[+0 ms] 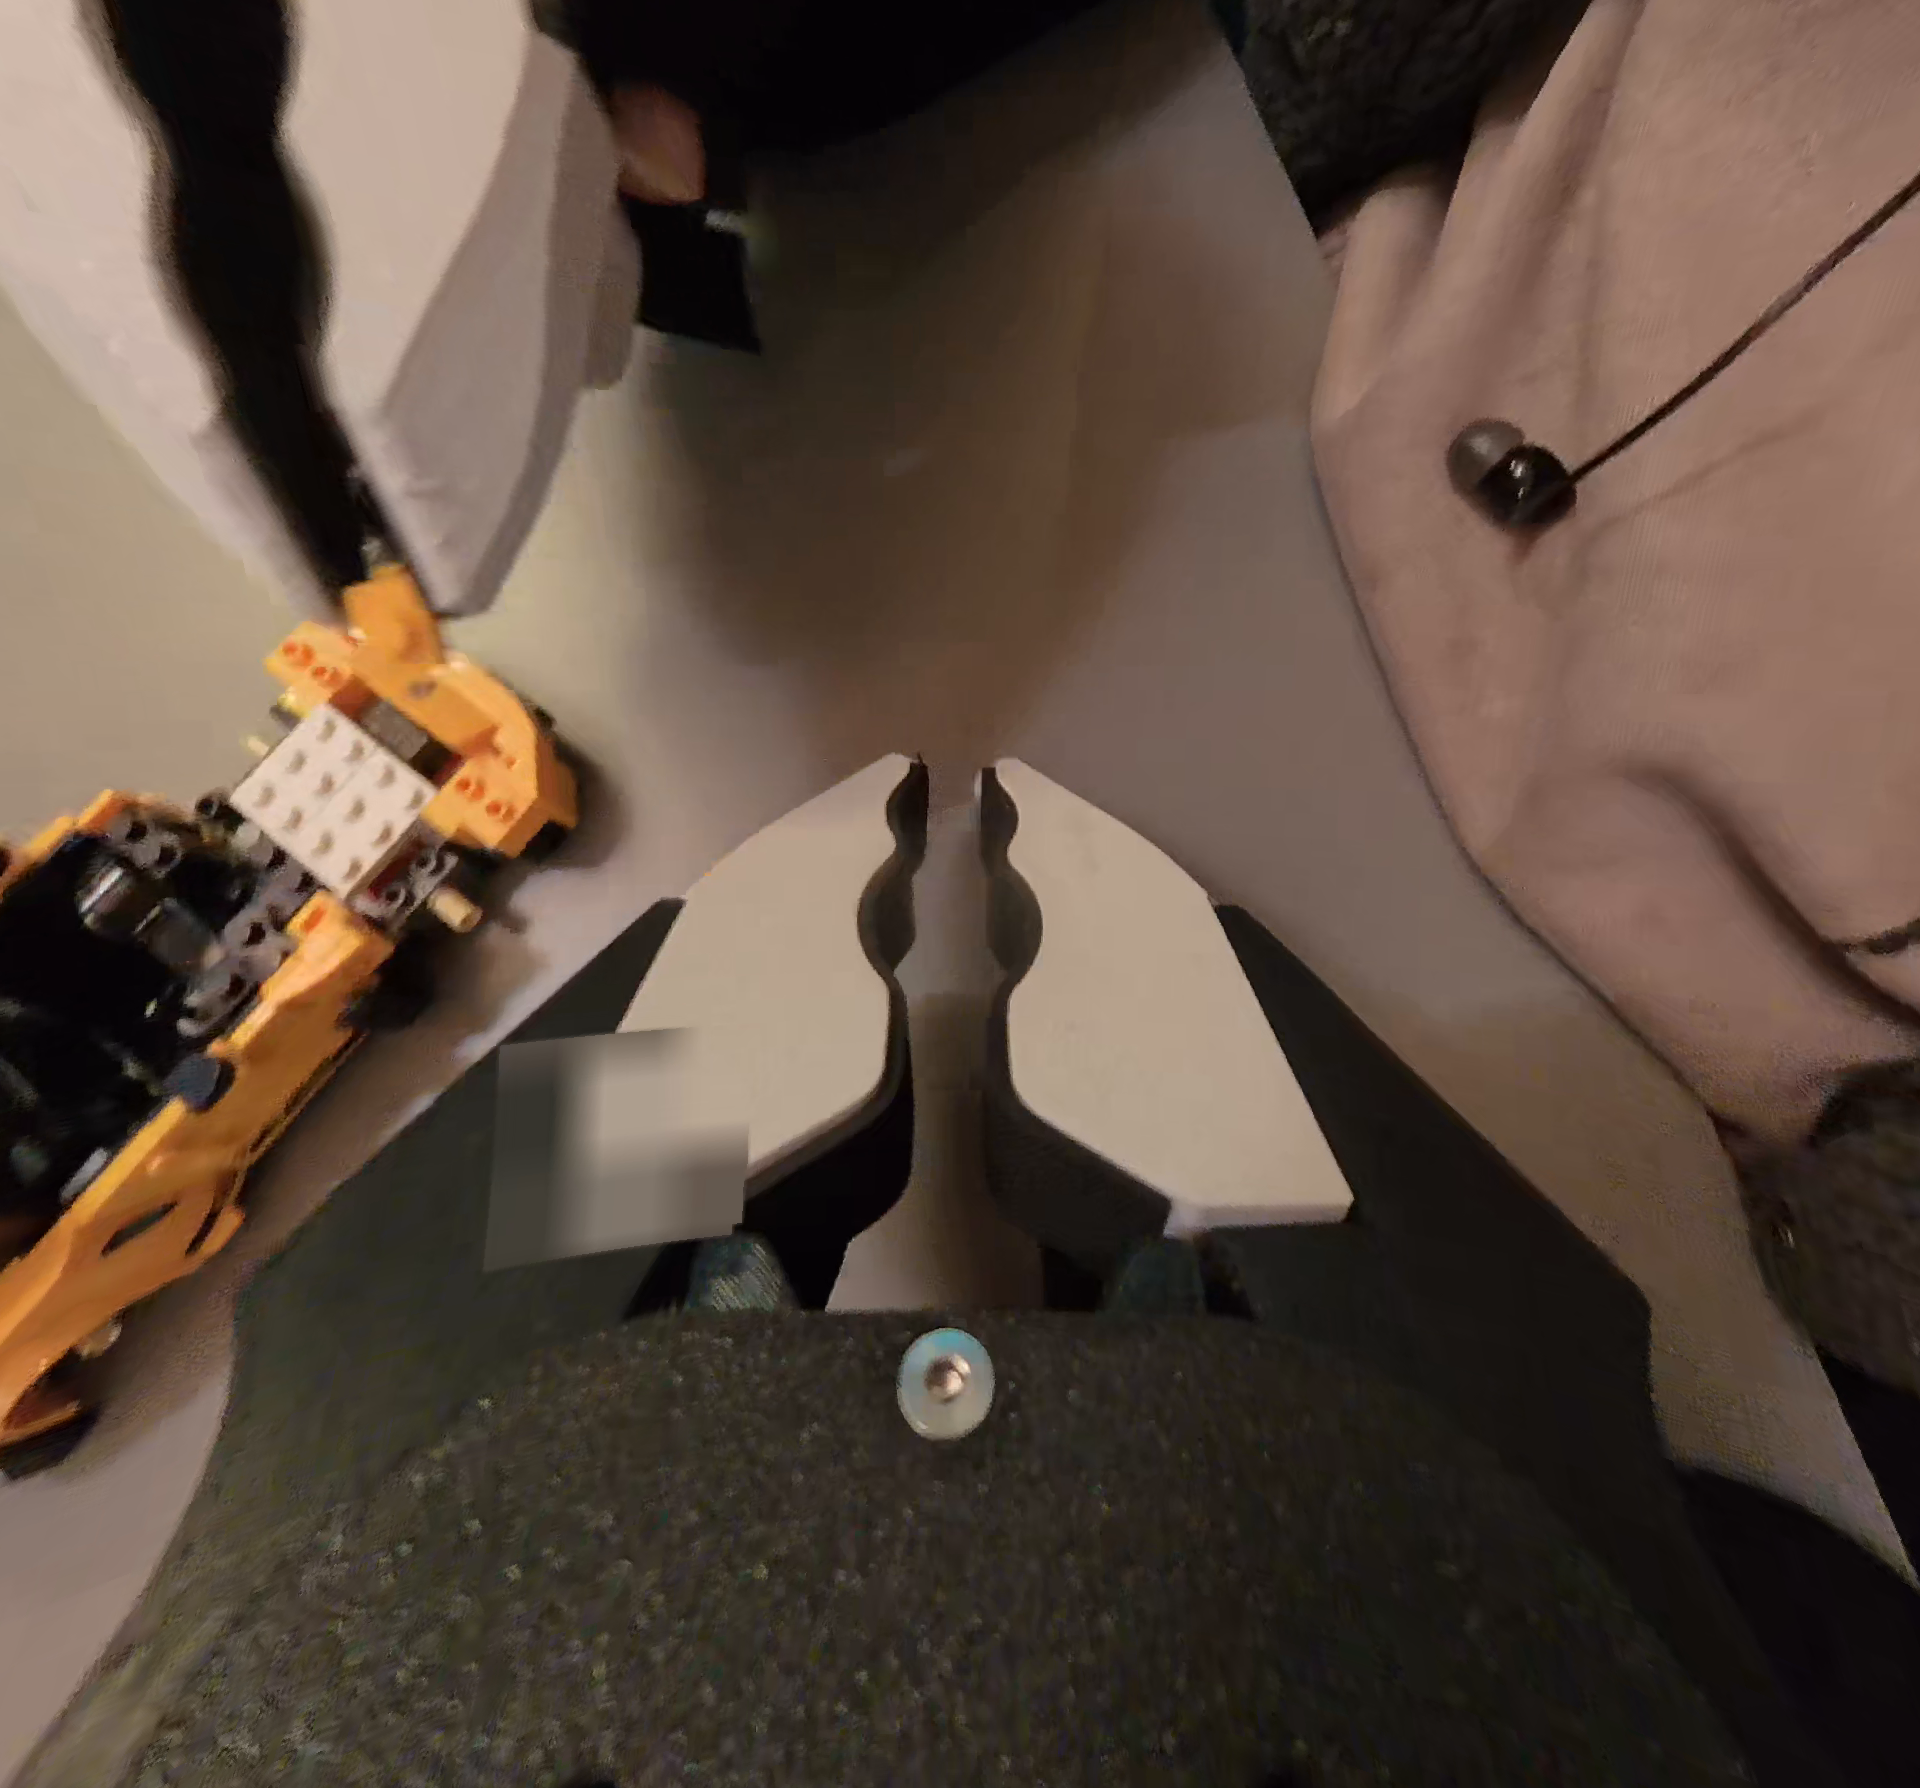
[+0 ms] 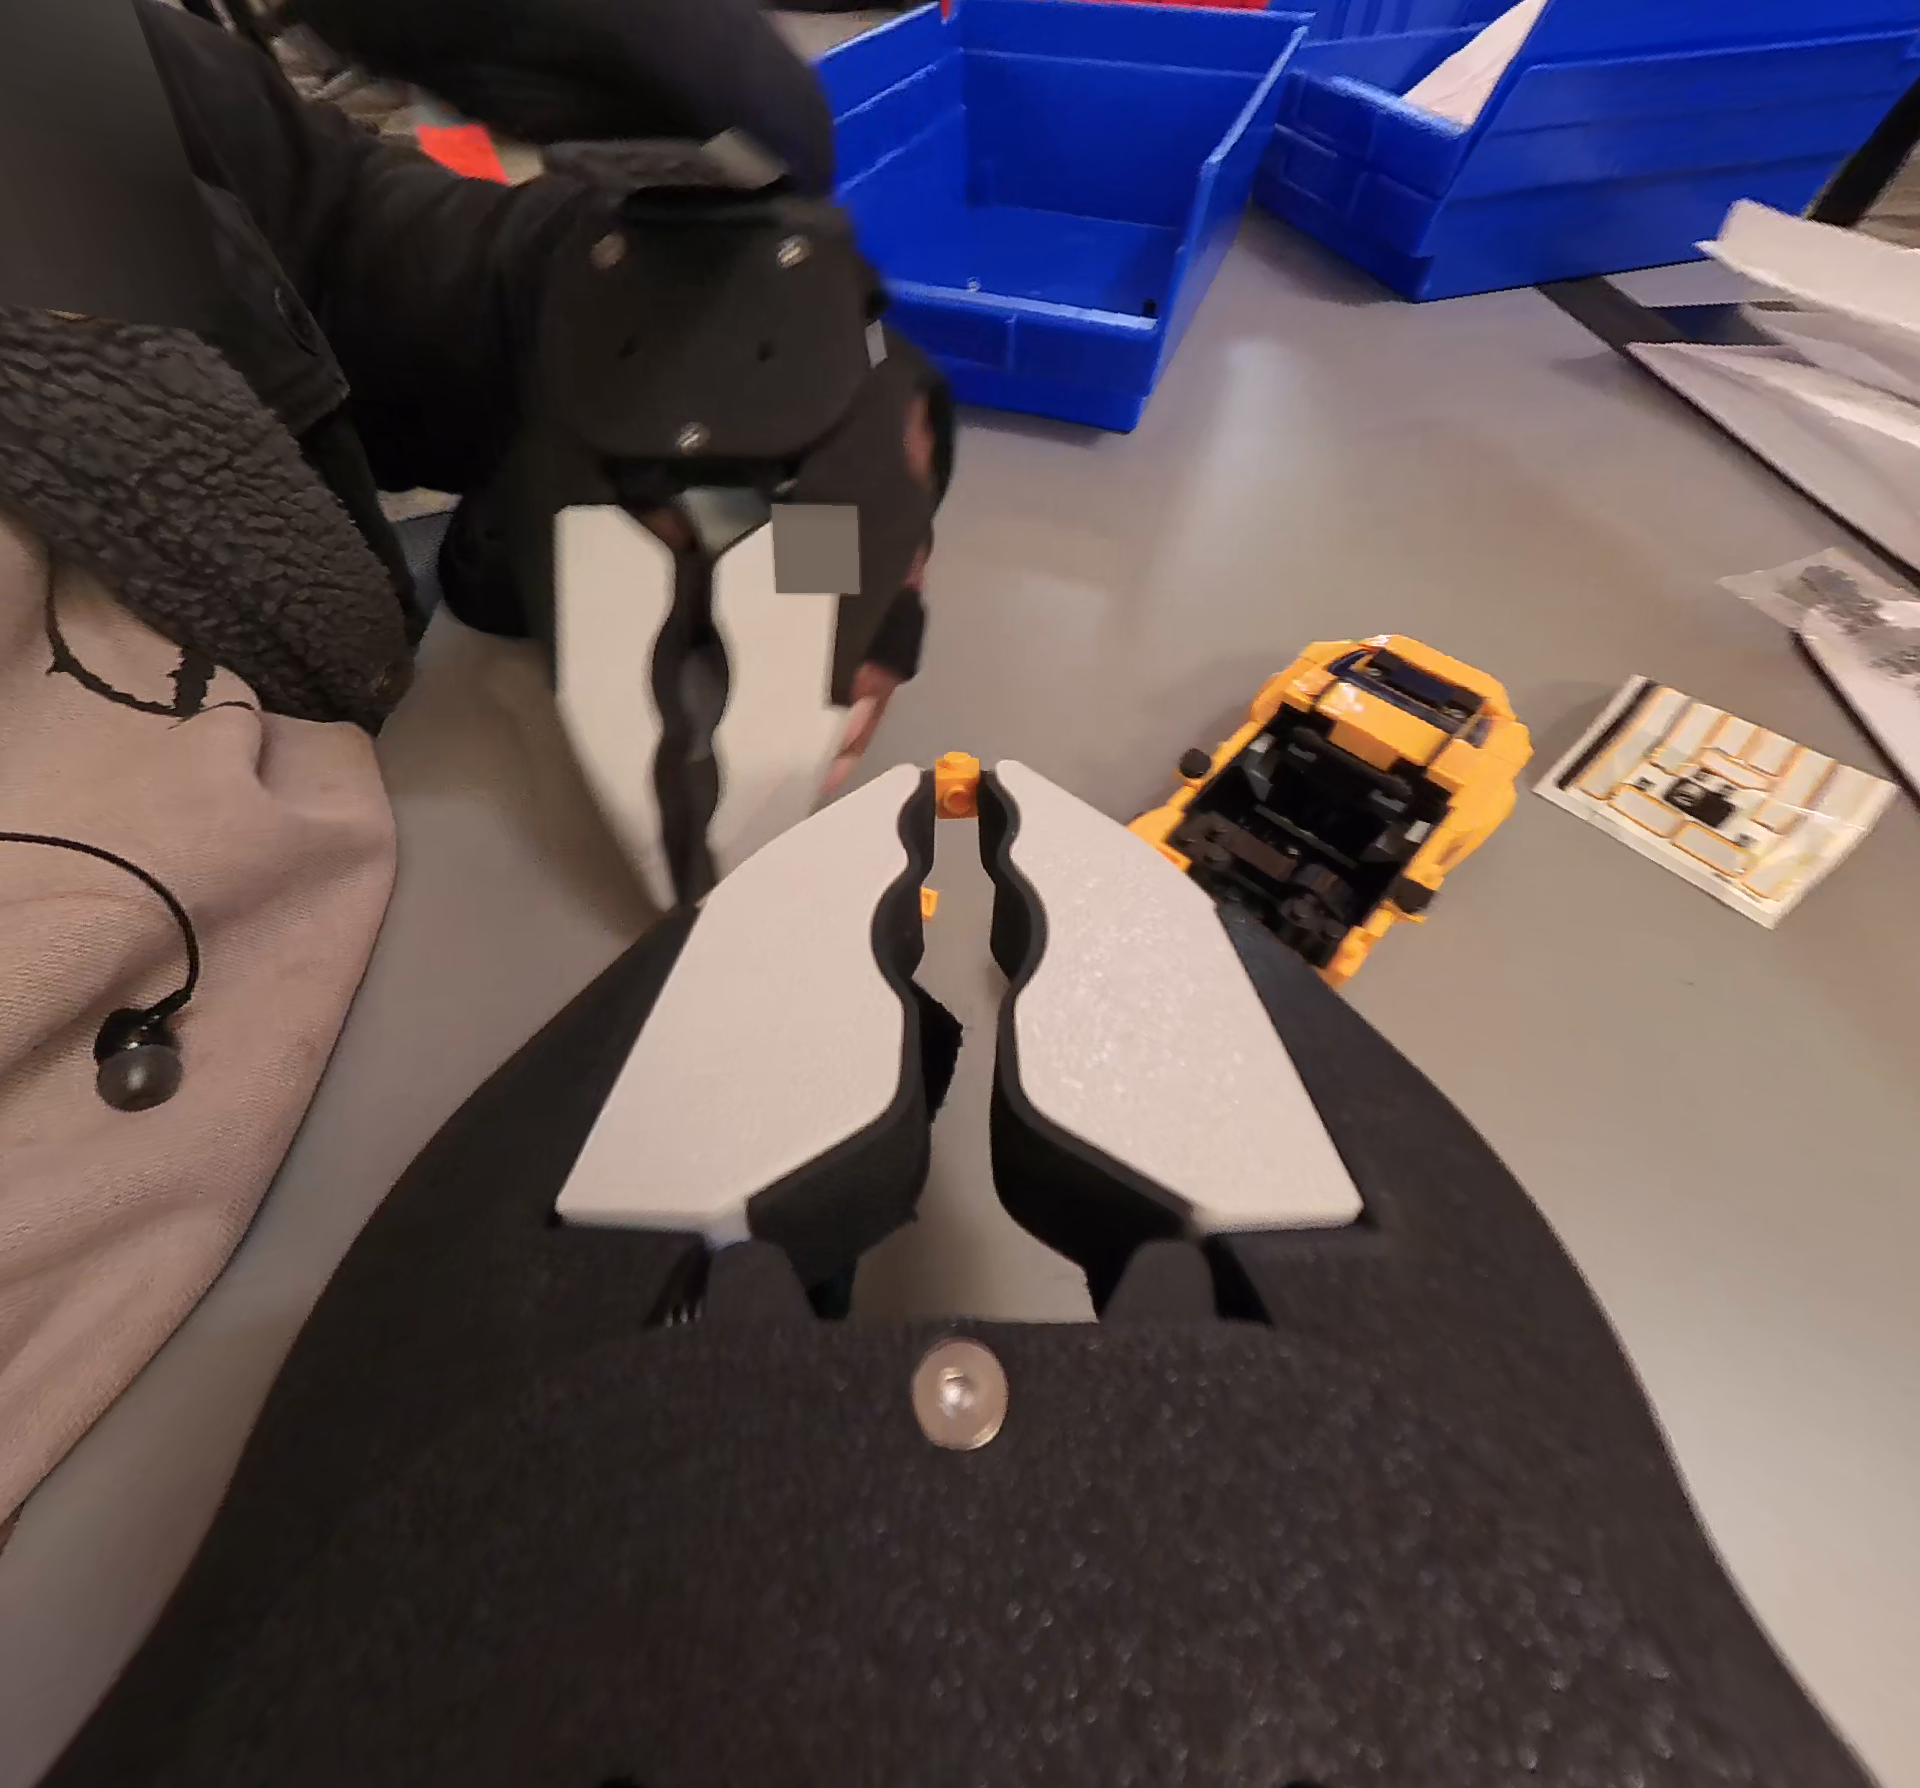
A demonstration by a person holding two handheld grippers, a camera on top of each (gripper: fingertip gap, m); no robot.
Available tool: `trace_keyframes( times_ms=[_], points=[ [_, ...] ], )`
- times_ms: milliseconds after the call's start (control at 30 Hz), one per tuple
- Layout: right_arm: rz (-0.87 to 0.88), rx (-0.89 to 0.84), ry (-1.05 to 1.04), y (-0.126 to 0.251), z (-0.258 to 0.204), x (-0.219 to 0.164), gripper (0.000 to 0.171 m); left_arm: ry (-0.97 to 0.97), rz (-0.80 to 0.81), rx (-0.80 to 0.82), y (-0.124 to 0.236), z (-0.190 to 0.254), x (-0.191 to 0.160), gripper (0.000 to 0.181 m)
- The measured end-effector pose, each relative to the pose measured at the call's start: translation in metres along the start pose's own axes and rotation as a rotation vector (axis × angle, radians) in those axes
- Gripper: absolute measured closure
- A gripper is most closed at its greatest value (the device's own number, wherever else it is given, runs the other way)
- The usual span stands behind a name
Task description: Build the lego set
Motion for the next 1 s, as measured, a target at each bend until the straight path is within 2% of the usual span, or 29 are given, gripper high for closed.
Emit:
trace_keyframes(
  times_ms=[267,700,800,933,1000],
  points=[
    [0.048,-0.061,-0.009,0.018,0.012,0.009,0.164,-0.011,-0.041,-0.050,-0.009,0.007,-0.004,0.172],
    [0.047,-0.023,-0.001,0.015,0.006,0.007,0.164,0.012,-0.092,-0.037,-0.014,0.003,-0.011,0.174],
    [0.057,-0.008,0.003,0.014,0.004,0.007,0.164,0.065,0.037,-0.019,0.002,-0.005,0.001,0.174],
    [0.077,0.012,-0.011,0.010,0.000,0.007,0.164,0.178,0.318,0.093,0.042,-0.029,0.025,0.174],
    [0.097,0.021,-0.017,0.007,-0.003,0.009,0.163,0.206,0.404,0.148,0.054,-0.036,0.032,0.174]
  ],
)
Point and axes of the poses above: each gripper's, where its closed fingertips meet, y back along the fingers, x out of its top, z = x × y across the jaws, the point moved 4 cm from there along y, back along the fingers, and after that the axes turned 4 degrees about -x, right-handed, at the moved point
